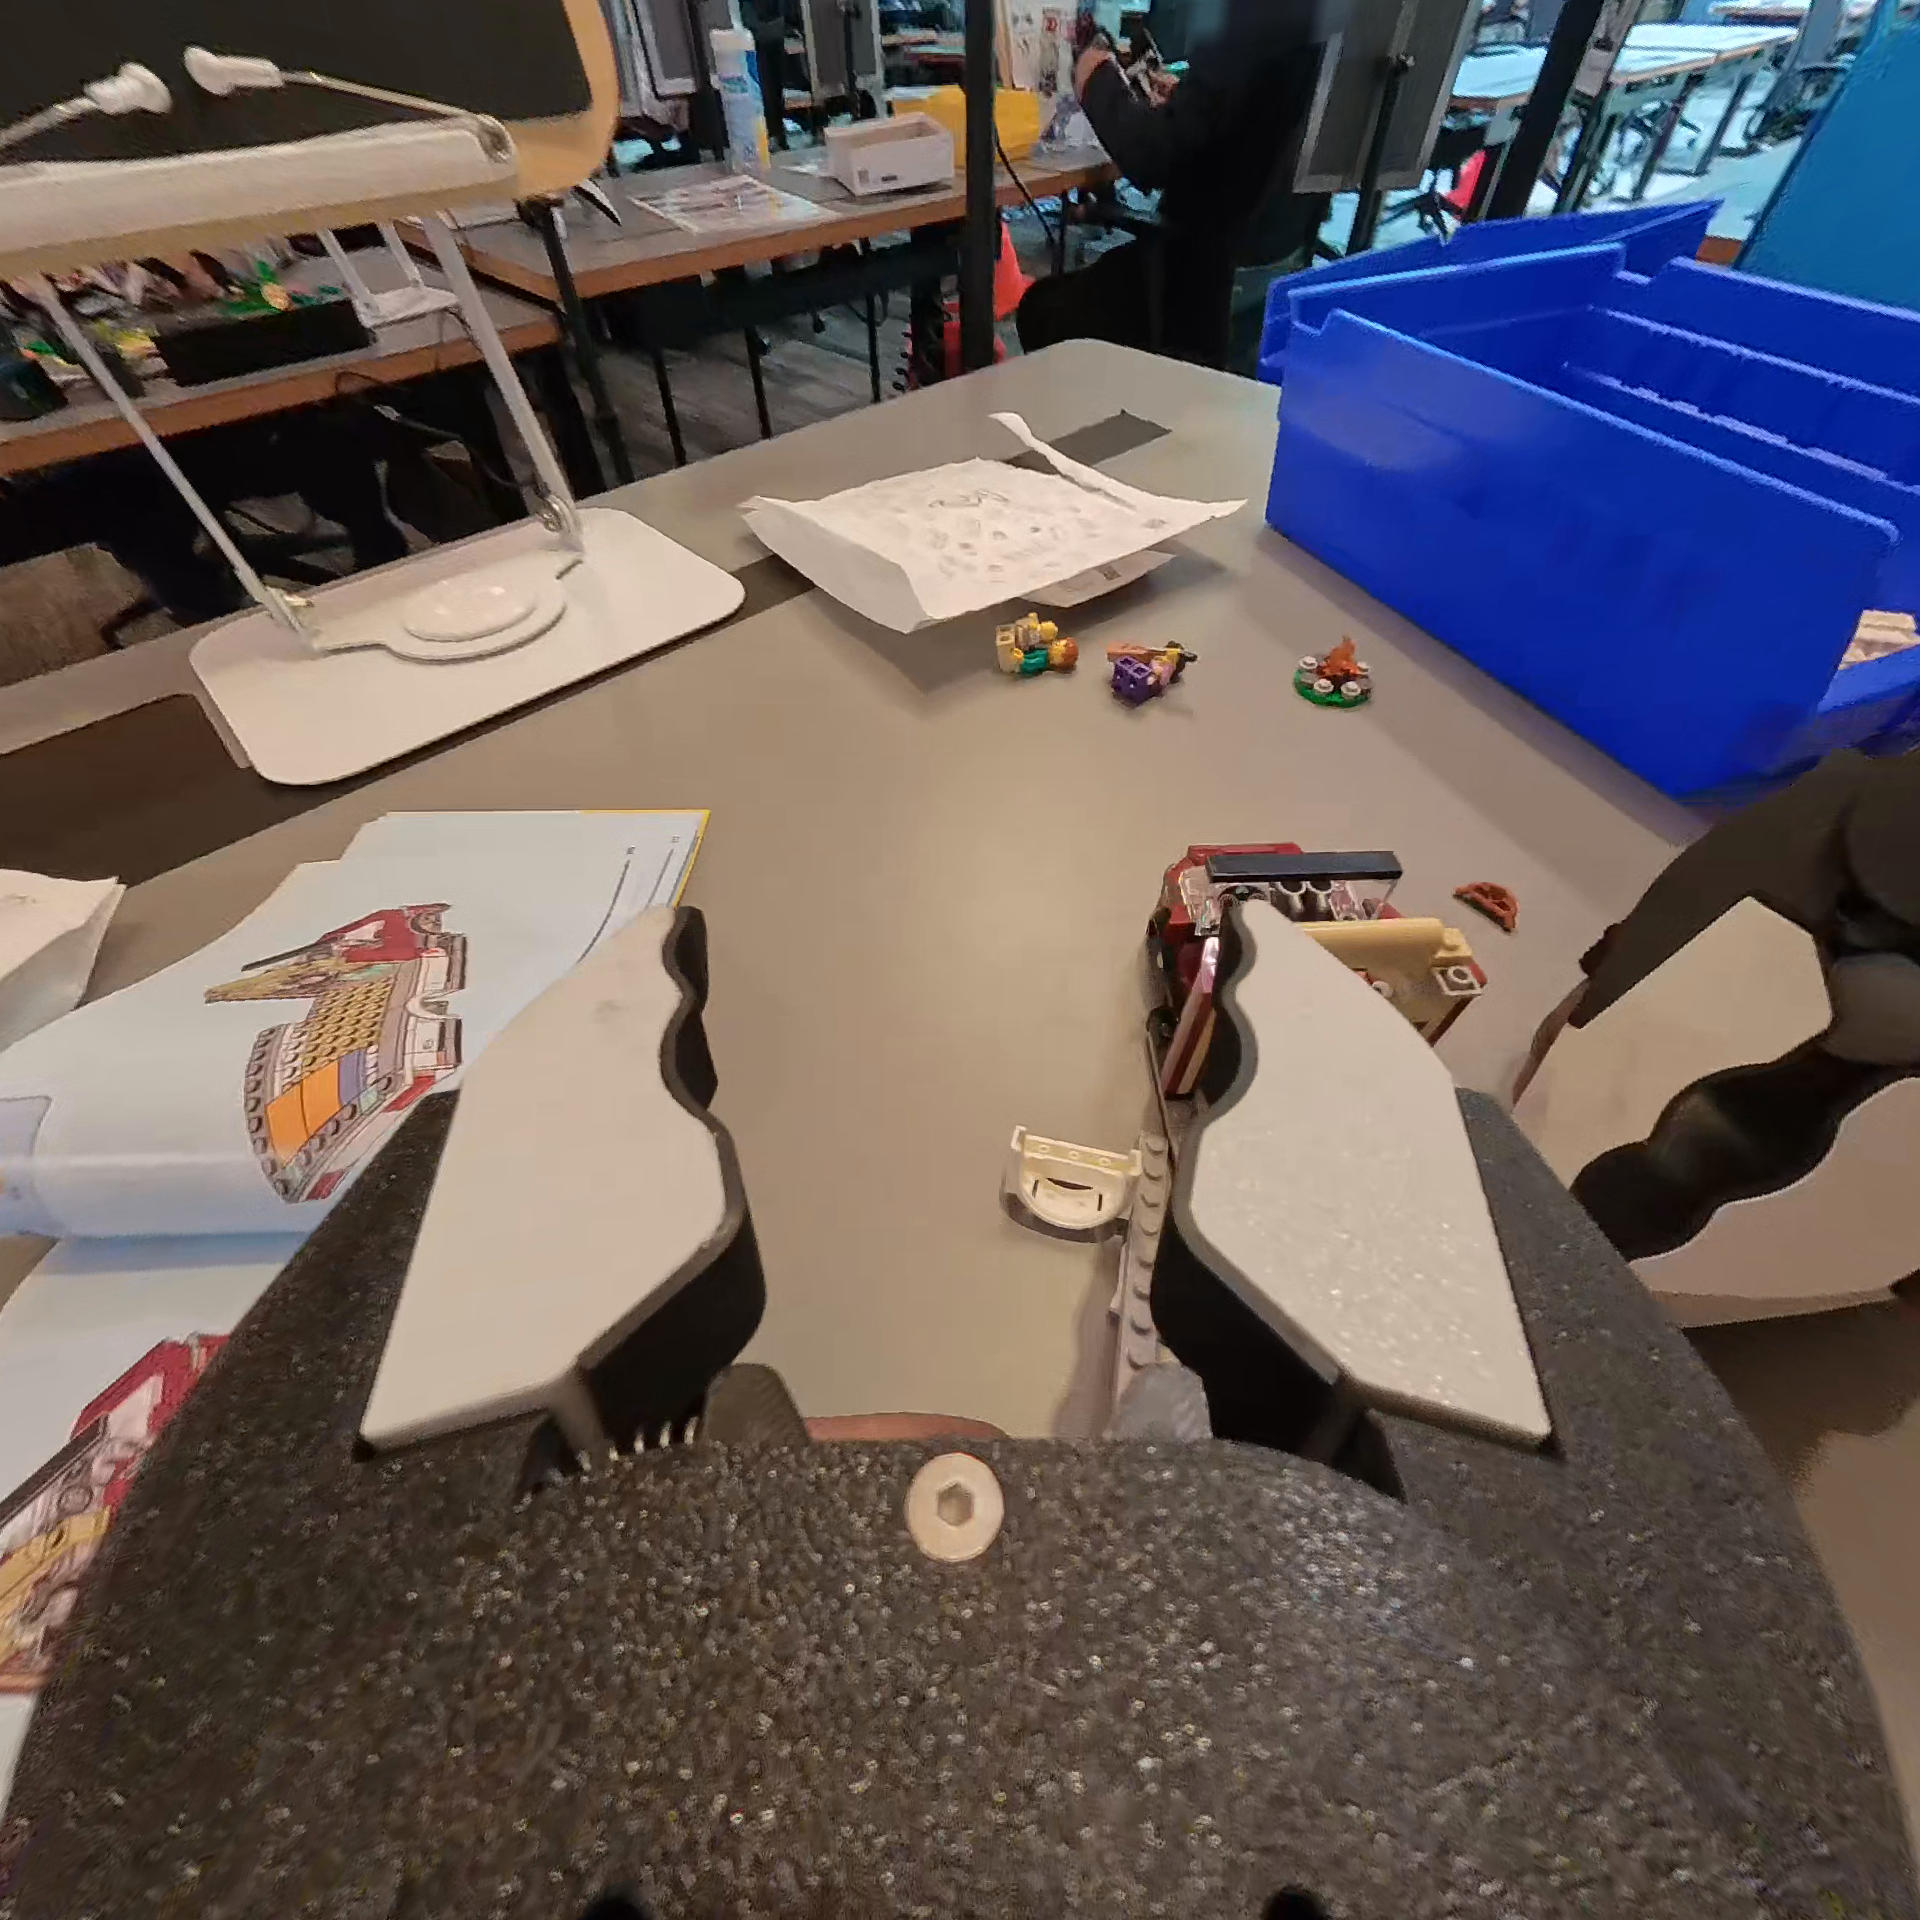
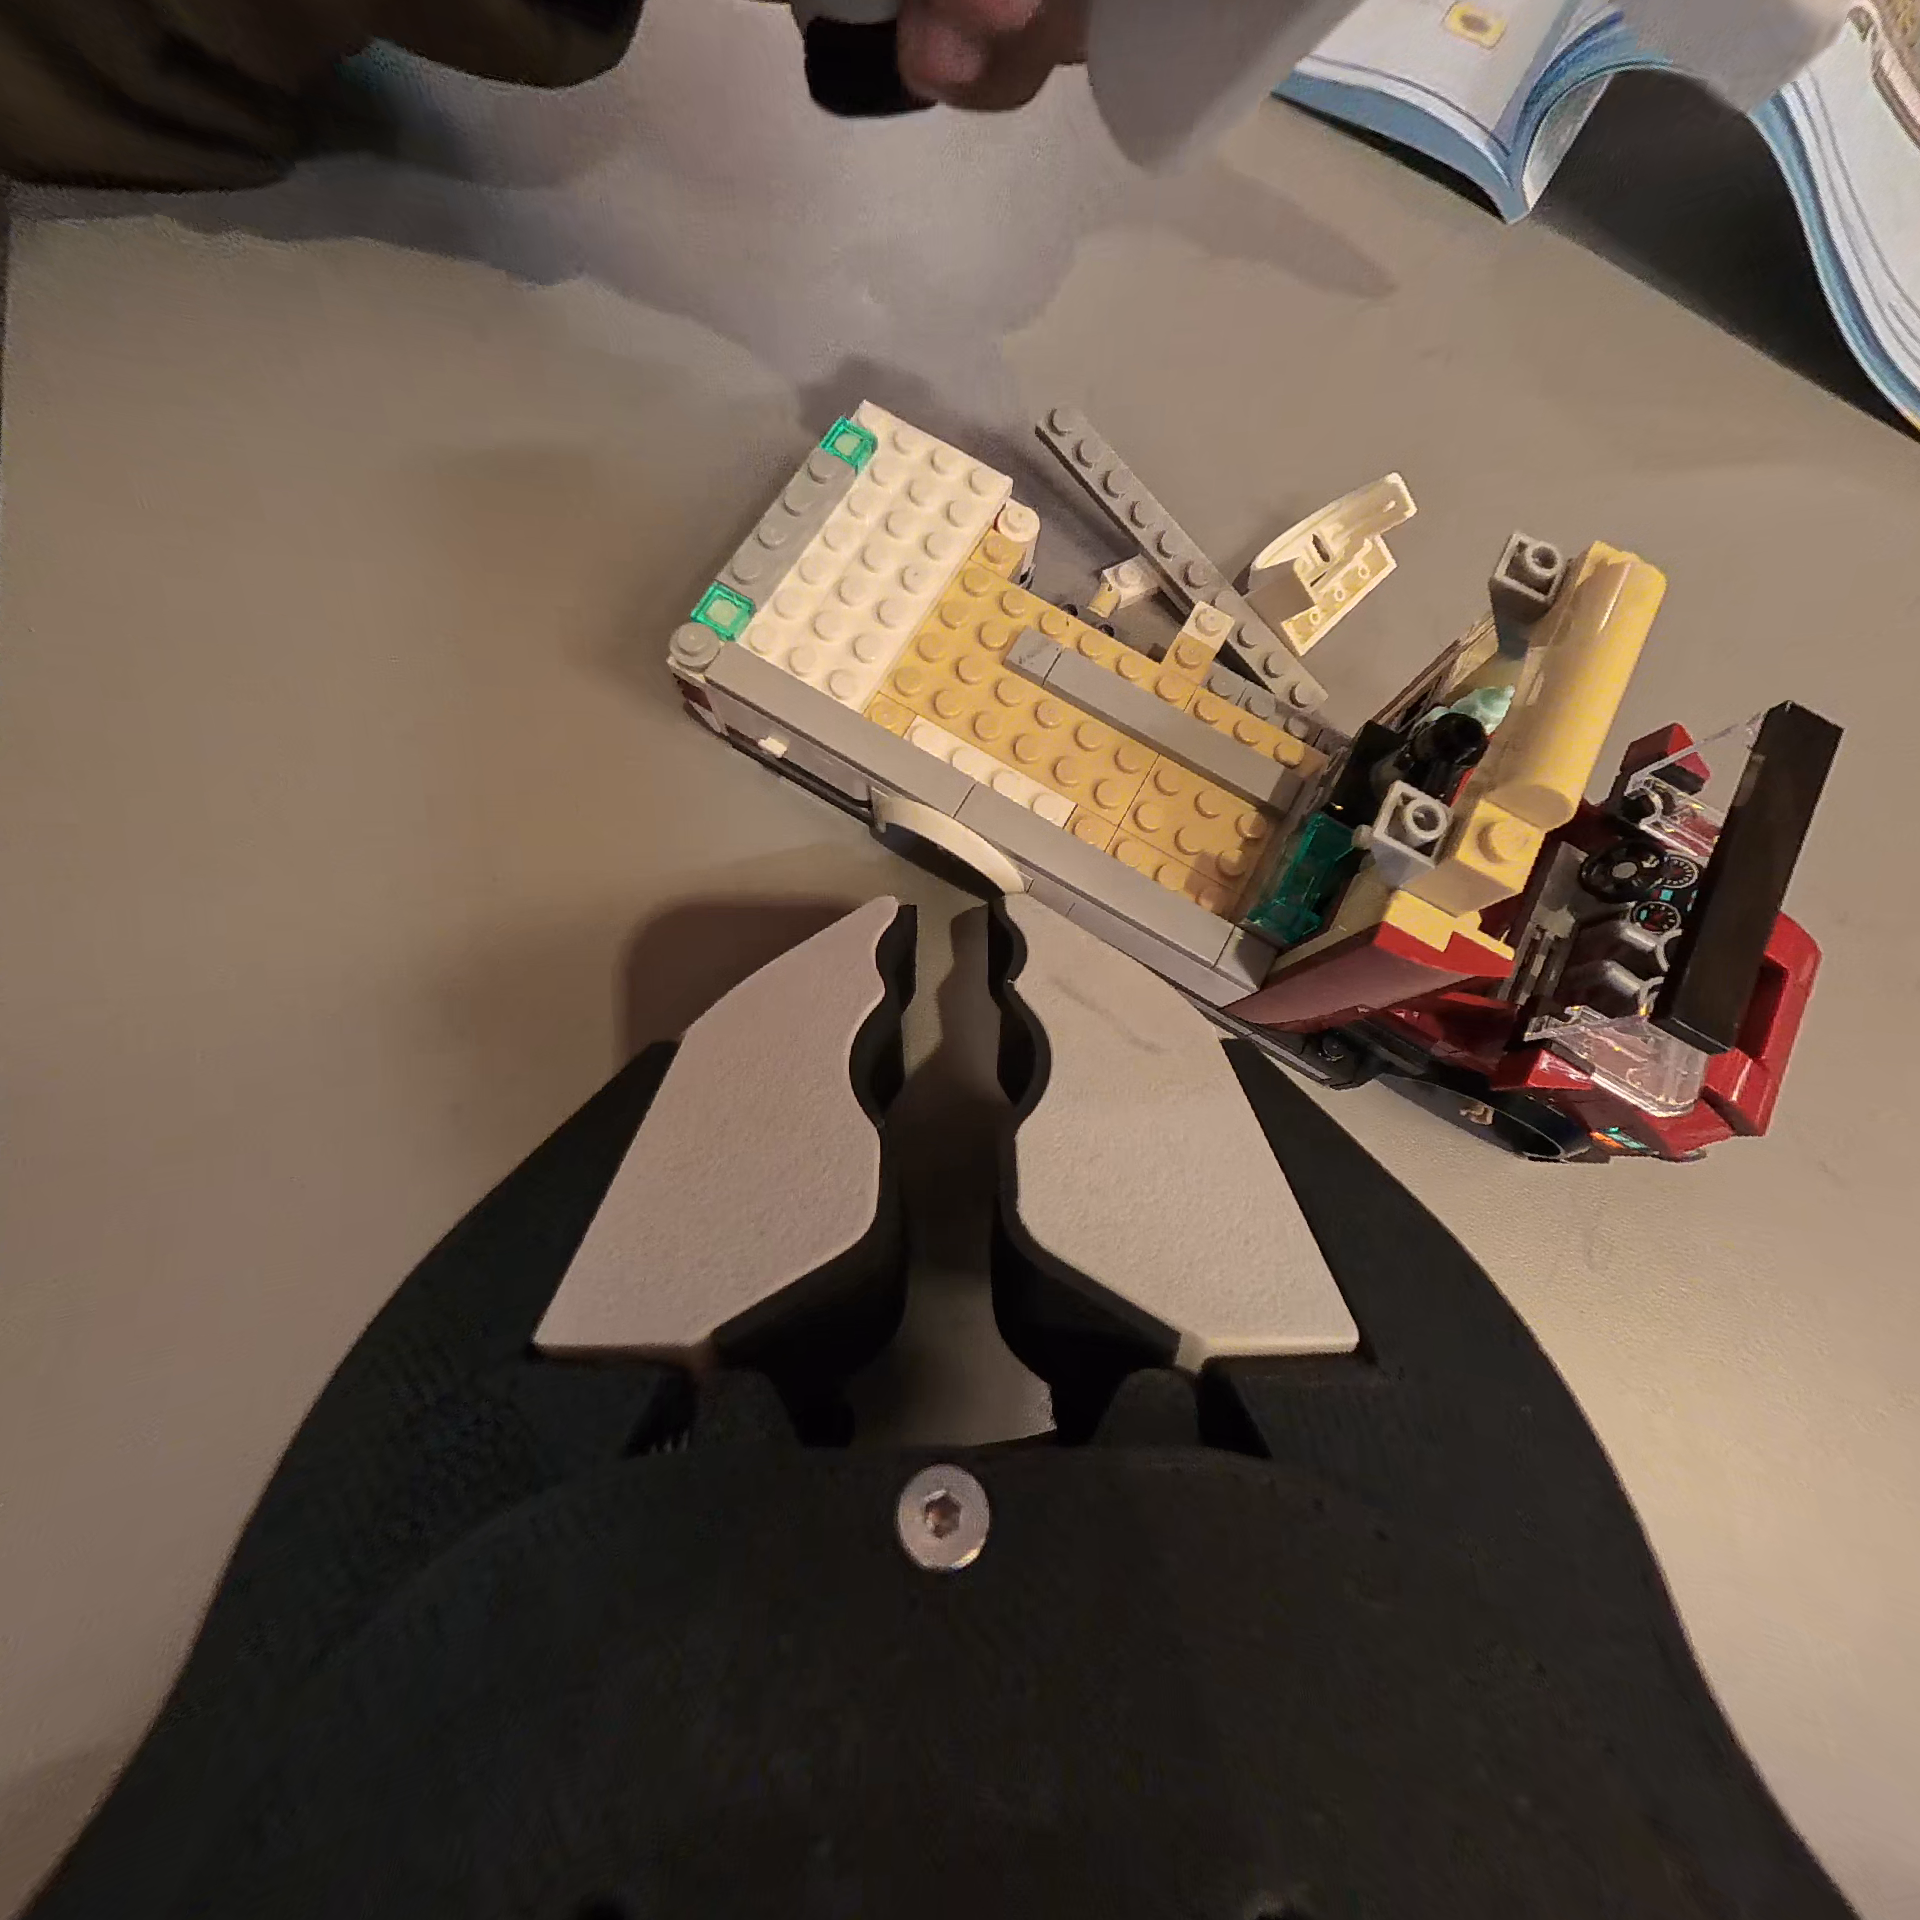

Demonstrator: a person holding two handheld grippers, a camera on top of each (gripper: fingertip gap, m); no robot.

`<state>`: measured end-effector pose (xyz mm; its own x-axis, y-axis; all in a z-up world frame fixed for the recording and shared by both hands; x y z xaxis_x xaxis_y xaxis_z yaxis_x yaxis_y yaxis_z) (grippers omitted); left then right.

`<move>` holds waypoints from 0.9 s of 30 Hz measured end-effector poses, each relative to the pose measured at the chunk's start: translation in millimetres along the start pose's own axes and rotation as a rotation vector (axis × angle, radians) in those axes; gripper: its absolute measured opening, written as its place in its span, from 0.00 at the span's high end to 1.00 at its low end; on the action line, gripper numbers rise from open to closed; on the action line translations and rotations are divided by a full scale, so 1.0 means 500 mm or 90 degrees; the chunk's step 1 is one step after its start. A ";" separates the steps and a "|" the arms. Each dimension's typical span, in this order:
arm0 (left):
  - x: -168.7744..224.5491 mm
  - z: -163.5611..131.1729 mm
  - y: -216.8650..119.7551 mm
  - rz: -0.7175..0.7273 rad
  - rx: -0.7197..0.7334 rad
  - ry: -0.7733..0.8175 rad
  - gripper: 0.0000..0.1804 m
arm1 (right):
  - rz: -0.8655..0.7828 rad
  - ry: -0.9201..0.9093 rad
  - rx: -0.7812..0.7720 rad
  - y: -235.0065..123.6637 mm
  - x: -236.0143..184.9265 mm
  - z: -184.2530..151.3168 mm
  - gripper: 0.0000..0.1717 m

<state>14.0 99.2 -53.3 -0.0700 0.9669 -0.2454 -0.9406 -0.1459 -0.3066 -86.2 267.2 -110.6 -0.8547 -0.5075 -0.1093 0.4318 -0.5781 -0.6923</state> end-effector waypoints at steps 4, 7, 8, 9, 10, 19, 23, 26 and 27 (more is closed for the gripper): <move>0.002 -0.027 0.020 -0.081 -0.045 -0.010 0.50 | -0.005 -0.011 0.004 0.005 -0.005 0.004 0.93; 0.020 -0.047 0.024 -0.140 -0.070 -0.014 0.54 | -0.005 -0.021 0.005 0.014 -0.012 0.012 0.93; 0.027 -0.051 0.023 -0.160 -0.074 -0.013 0.54 | -0.005 -0.024 0.005 0.017 -0.014 0.015 0.93; 0.032 -0.053 0.020 -0.179 -0.076 -0.011 0.54 | -0.005 -0.025 0.006 0.020 -0.016 0.018 0.93; 0.037 -0.056 0.017 -0.195 -0.079 -0.009 0.54 | -0.005 -0.027 0.008 0.023 -0.017 0.020 0.93; 0.049 -0.073 0.022 -0.291 -0.109 -0.035 0.58 | -0.027 -0.018 0.024 0.032 0.004 0.035 0.94; 0.043 -0.078 0.021 -0.311 -0.119 -0.035 0.58 | -0.037 -0.010 0.022 0.036 0.020 0.040 0.94; 0.038 -0.083 0.017 -0.328 -0.127 -0.034 0.58 | -0.039 -0.008 0.017 0.040 0.029 0.043 0.94; 0.037 -0.085 0.016 -0.332 -0.130 -0.030 0.58 | -0.038 -0.009 0.015 0.041 0.031 0.044 0.94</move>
Point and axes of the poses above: each gripper's, where its closed fingertips meet, y out along the fingers, z out of its top, x = y × z across the jaws, the point moved 9 cm from there along -y, back along the fingers, and after that the axes turned 14 degrees about y, right-handed, at the moved point
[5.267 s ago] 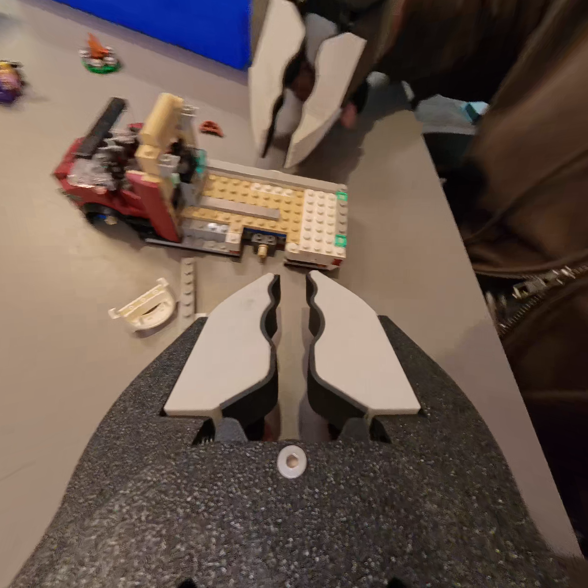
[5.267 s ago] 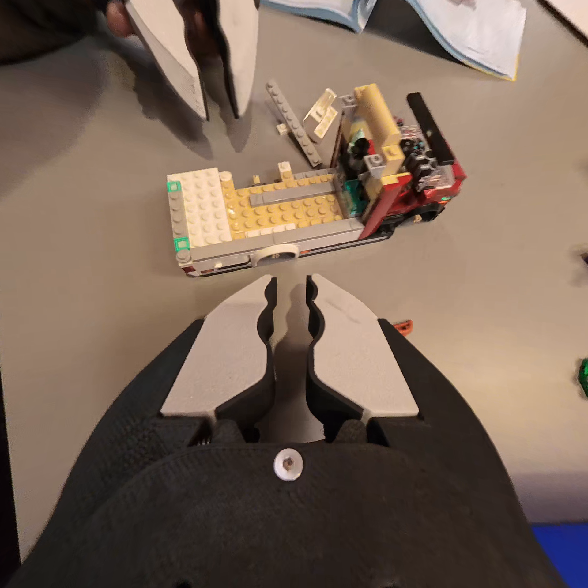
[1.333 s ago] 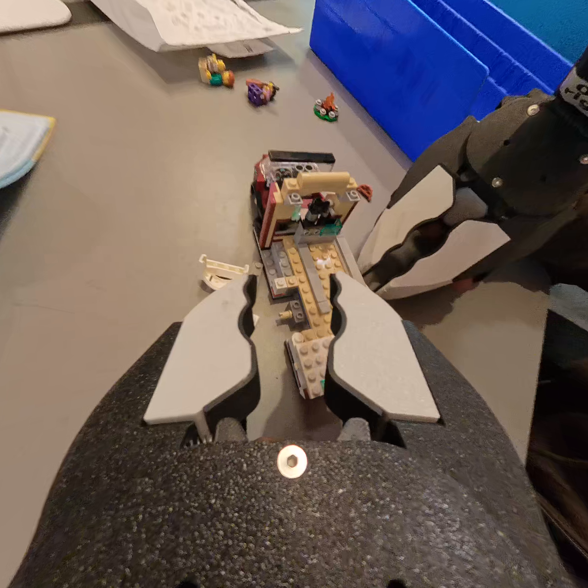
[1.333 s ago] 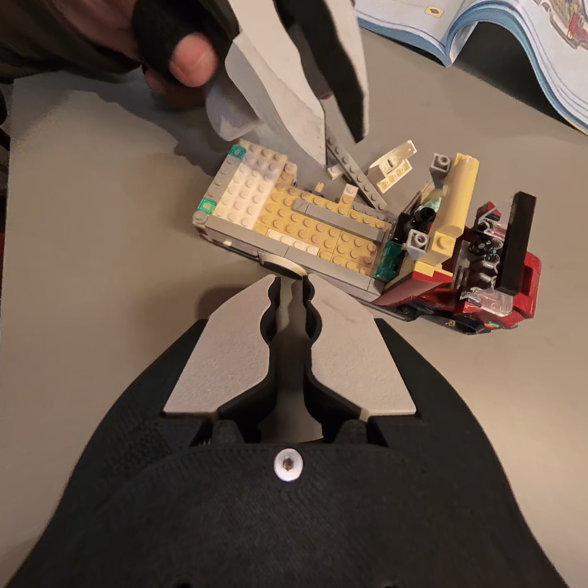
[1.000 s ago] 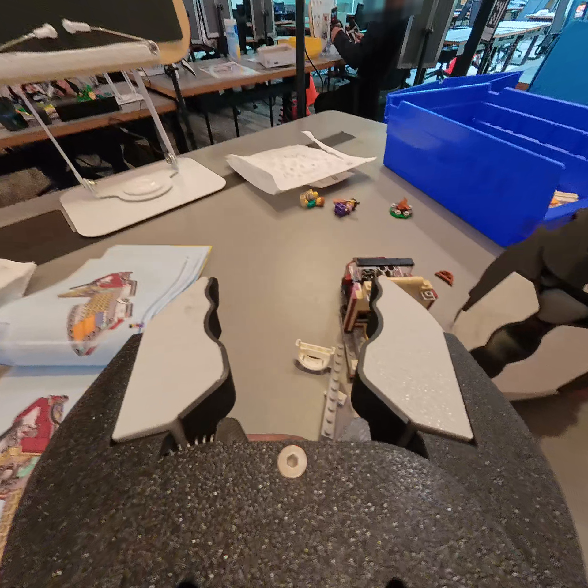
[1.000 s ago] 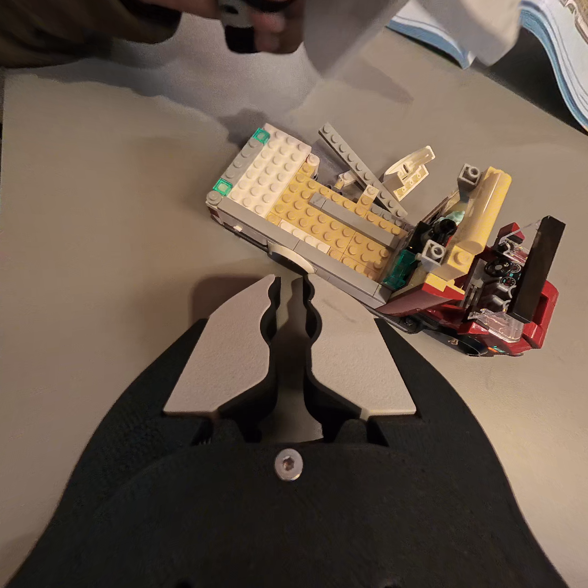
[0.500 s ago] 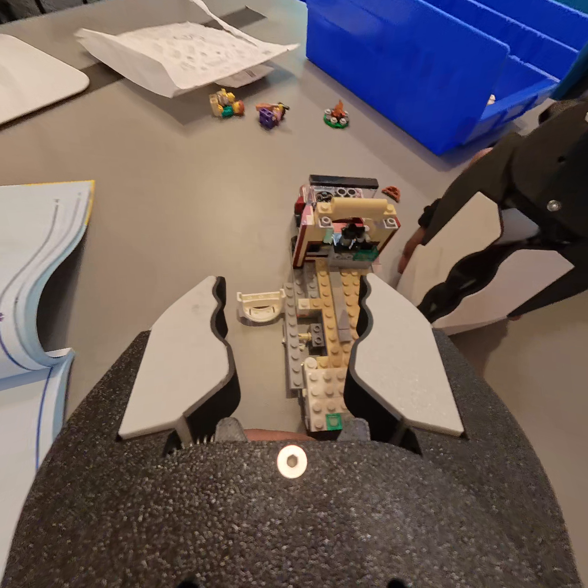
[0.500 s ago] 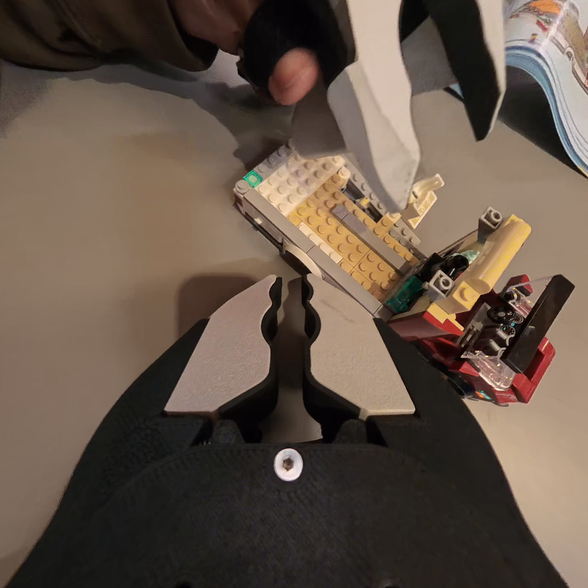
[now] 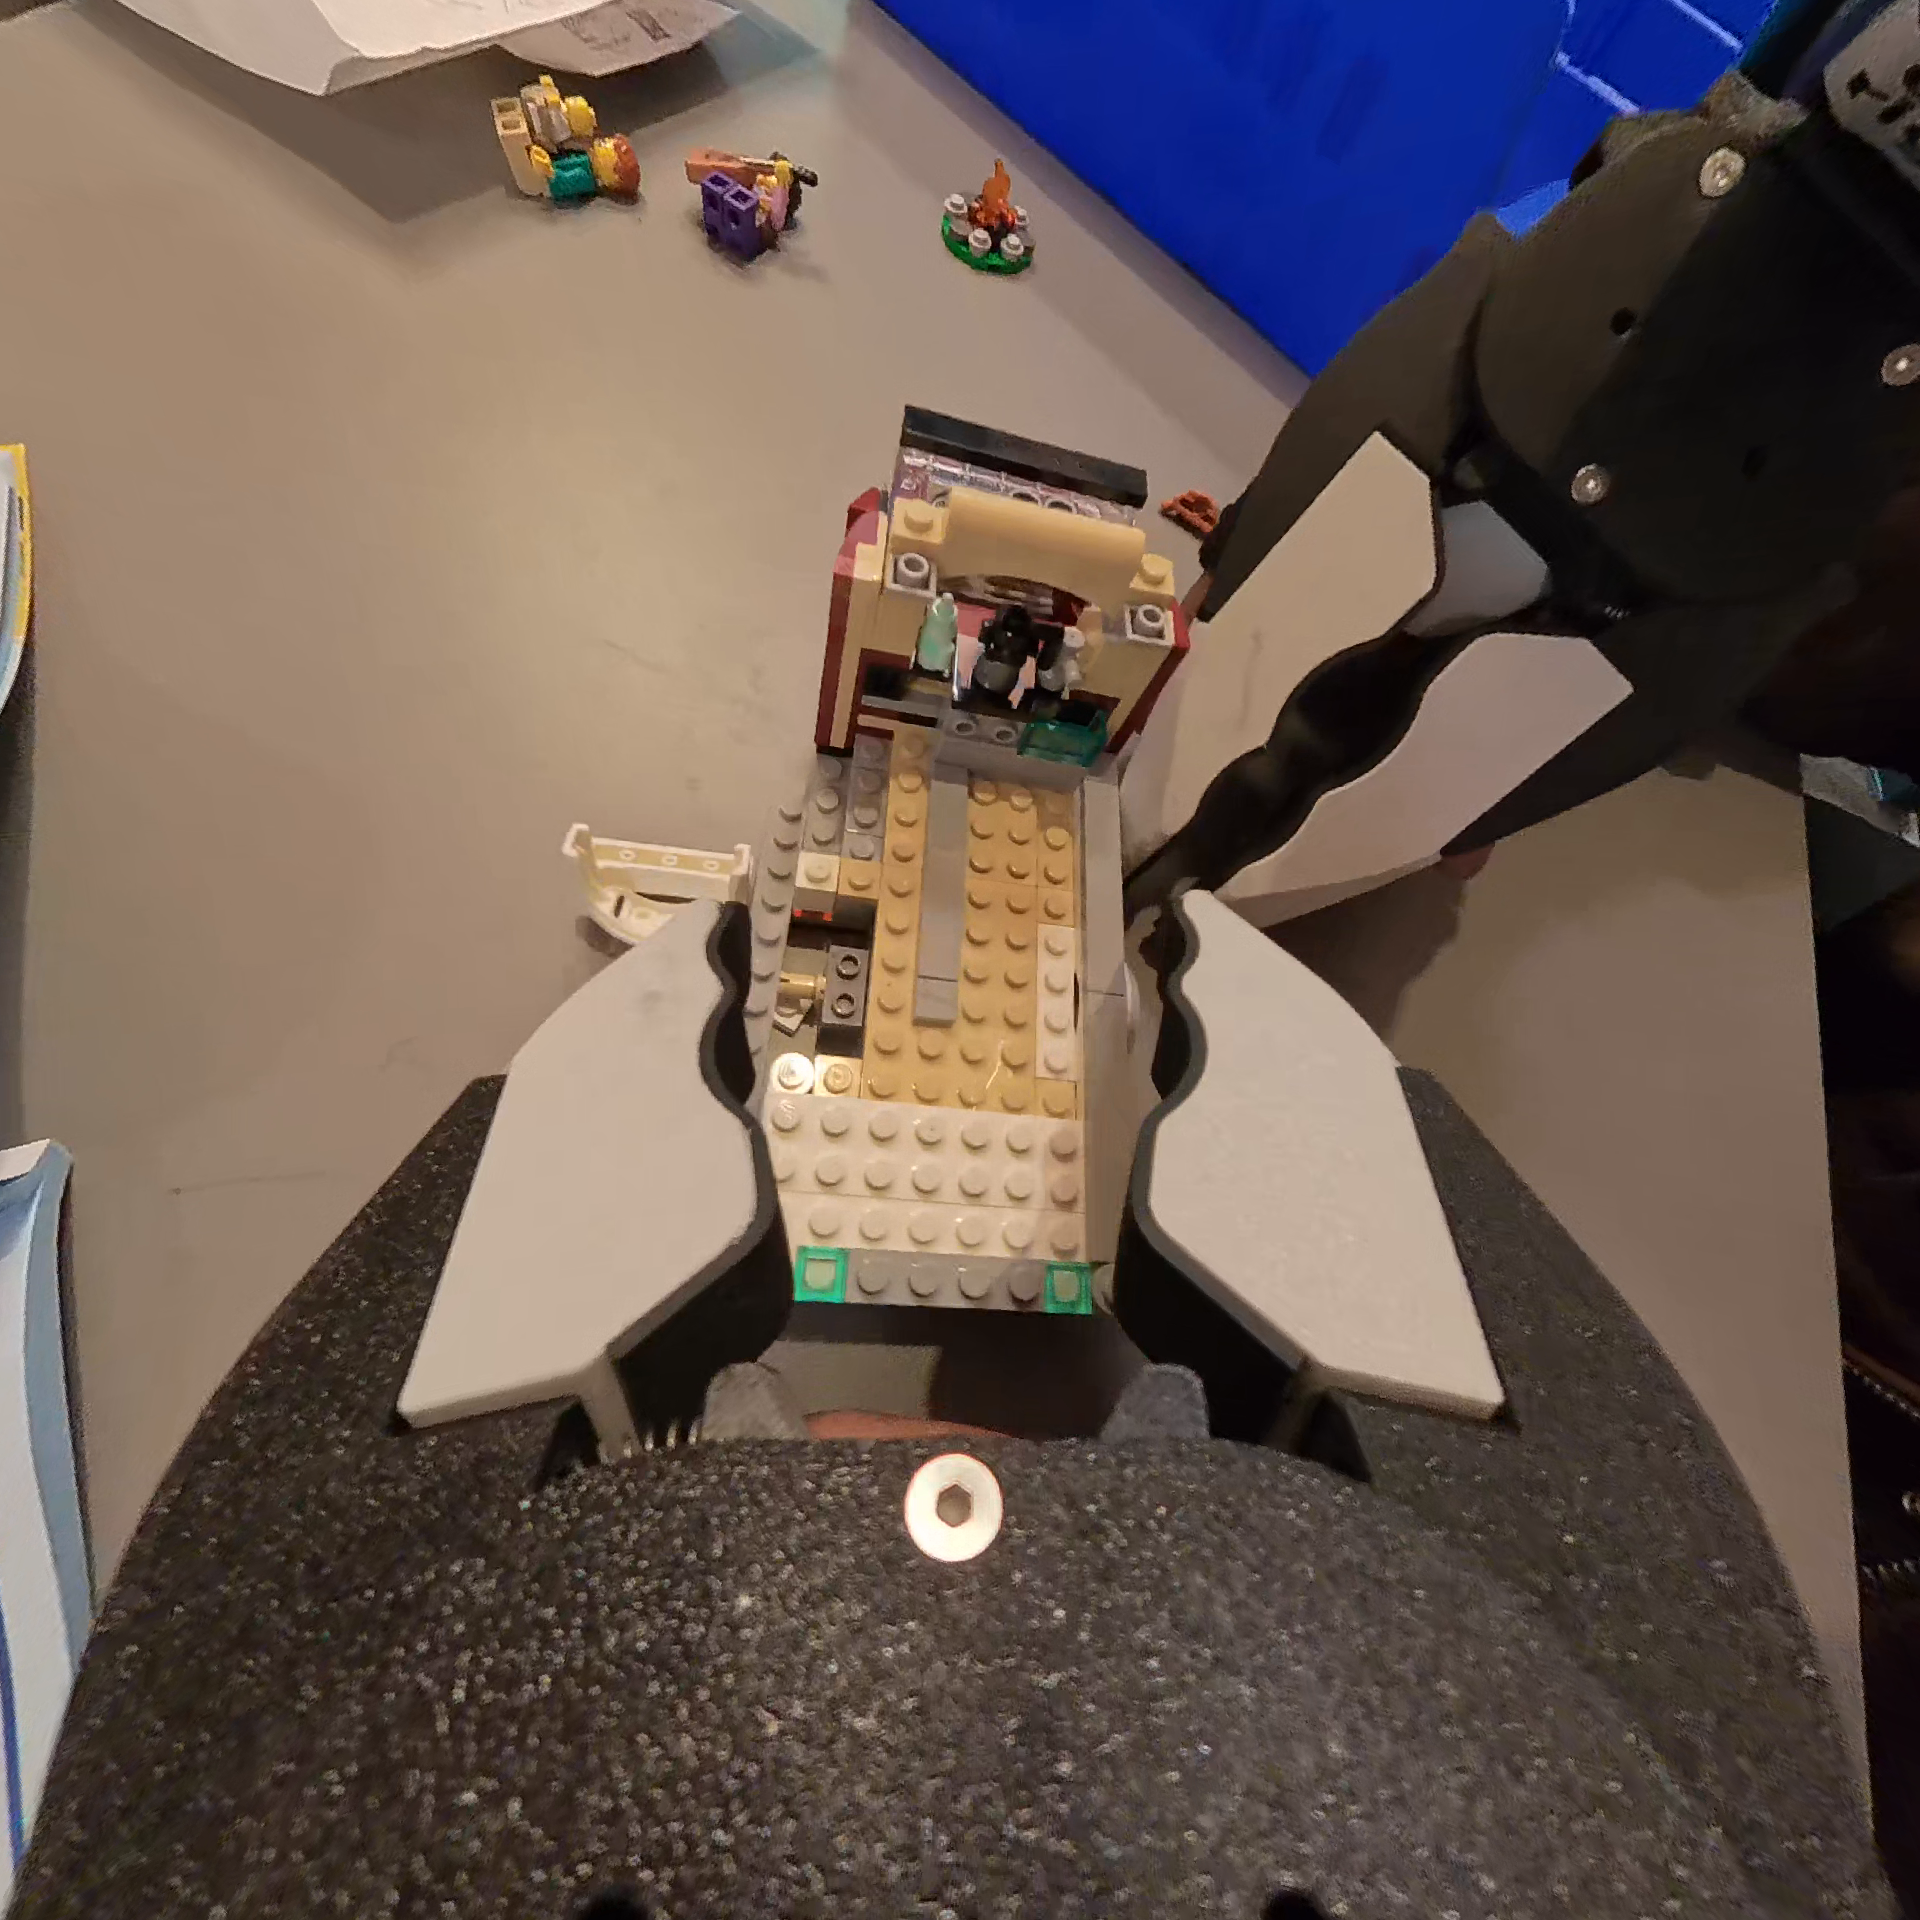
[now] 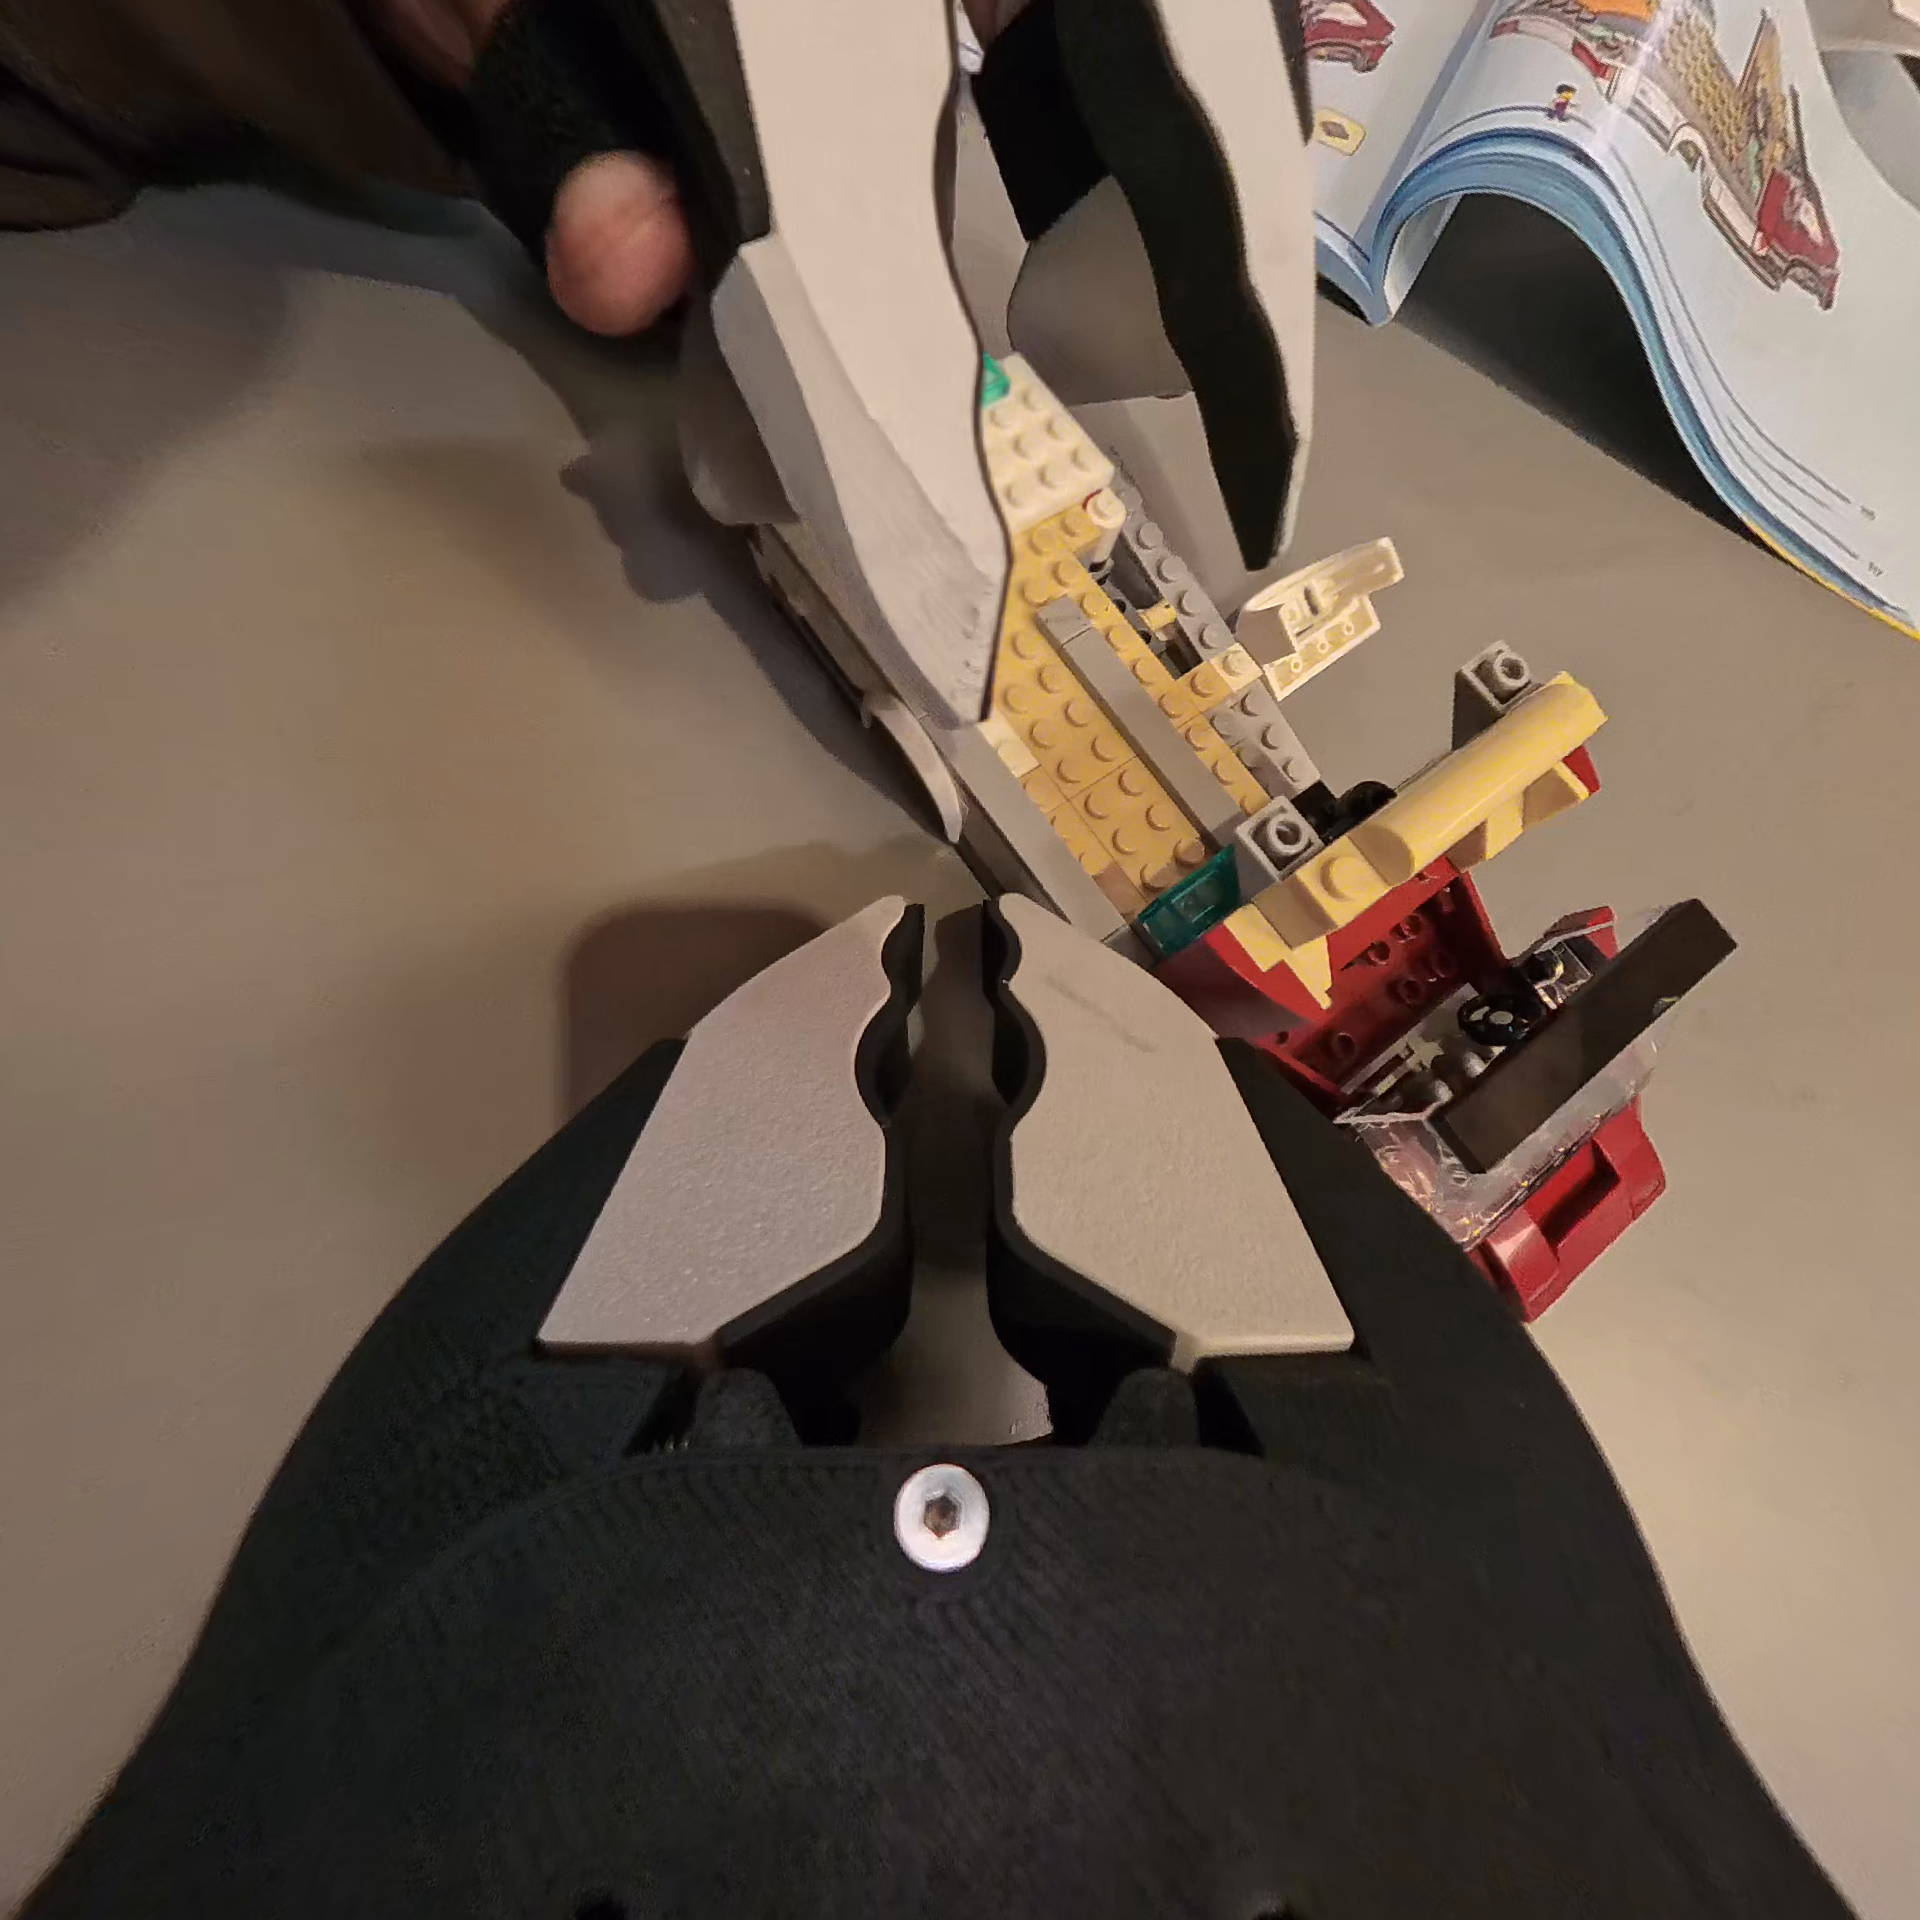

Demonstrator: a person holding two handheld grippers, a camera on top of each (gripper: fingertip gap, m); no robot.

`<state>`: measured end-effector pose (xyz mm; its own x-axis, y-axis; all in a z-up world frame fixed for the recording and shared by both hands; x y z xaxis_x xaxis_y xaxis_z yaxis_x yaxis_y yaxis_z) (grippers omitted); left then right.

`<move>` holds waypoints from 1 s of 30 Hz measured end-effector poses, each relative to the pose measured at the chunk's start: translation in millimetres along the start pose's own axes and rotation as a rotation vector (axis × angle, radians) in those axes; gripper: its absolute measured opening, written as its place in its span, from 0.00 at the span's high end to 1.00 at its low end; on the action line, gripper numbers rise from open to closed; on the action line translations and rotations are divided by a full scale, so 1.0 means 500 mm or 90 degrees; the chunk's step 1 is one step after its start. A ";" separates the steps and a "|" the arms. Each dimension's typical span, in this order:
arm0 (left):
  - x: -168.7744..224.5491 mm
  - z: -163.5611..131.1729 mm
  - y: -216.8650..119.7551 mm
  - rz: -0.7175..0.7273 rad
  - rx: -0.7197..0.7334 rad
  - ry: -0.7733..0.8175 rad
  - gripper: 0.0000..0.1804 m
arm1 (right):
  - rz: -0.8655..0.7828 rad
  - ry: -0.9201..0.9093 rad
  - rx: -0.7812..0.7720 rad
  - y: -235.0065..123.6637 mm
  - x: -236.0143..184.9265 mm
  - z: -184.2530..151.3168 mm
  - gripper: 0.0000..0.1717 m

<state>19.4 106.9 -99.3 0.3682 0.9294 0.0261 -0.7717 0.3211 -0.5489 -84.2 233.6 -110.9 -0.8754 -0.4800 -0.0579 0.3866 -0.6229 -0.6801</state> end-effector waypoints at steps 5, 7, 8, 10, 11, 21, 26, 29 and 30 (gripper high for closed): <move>0.000 -0.007 -0.004 0.008 -0.026 0.039 0.58 | 0.002 -0.014 -0.002 0.002 -0.002 0.000 0.93; 0.000 -0.010 -0.004 0.016 -0.040 0.055 0.57 | 0.001 -0.025 0.002 0.001 -0.005 -0.001 0.93; 0.001 -0.011 -0.004 0.020 -0.048 0.062 0.58 | 0.002 -0.032 0.007 -0.001 -0.007 -0.001 0.93; 0.002 -0.013 -0.002 0.025 -0.059 0.073 0.57 | 0.004 -0.045 0.018 -0.004 -0.011 -0.001 0.95; 0.003 -0.013 -0.001 0.025 -0.059 0.076 0.57 | 0.005 -0.049 0.022 -0.005 -0.012 -0.001 0.96; 0.003 -0.017 -0.021 0.025 -0.083 0.123 0.52 | 0.012 -0.078 0.051 -0.013 -0.018 -0.002 0.95; 0.009 -0.021 -0.022 -0.001 -0.088 0.140 0.52 | -0.005 -0.105 0.086 -0.017 -0.021 0.001 0.95; 0.014 -0.027 -0.013 -0.017 -0.104 0.143 0.53 | -0.013 -0.109 0.101 -0.017 -0.020 0.005 0.95; 0.015 -0.029 -0.010 -0.019 -0.112 0.147 0.53 | -0.014 -0.109 0.106 -0.017 -0.019 0.006 0.95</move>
Point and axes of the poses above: each gripper's, where its closed fingertips meet, y out along the fingers, z out of its top, x = y × z across the jaws, the point moved 9 cm from there along -y, back along the fingers, and after that the axes turned 14 degrees about y, right-handed, at the moved point
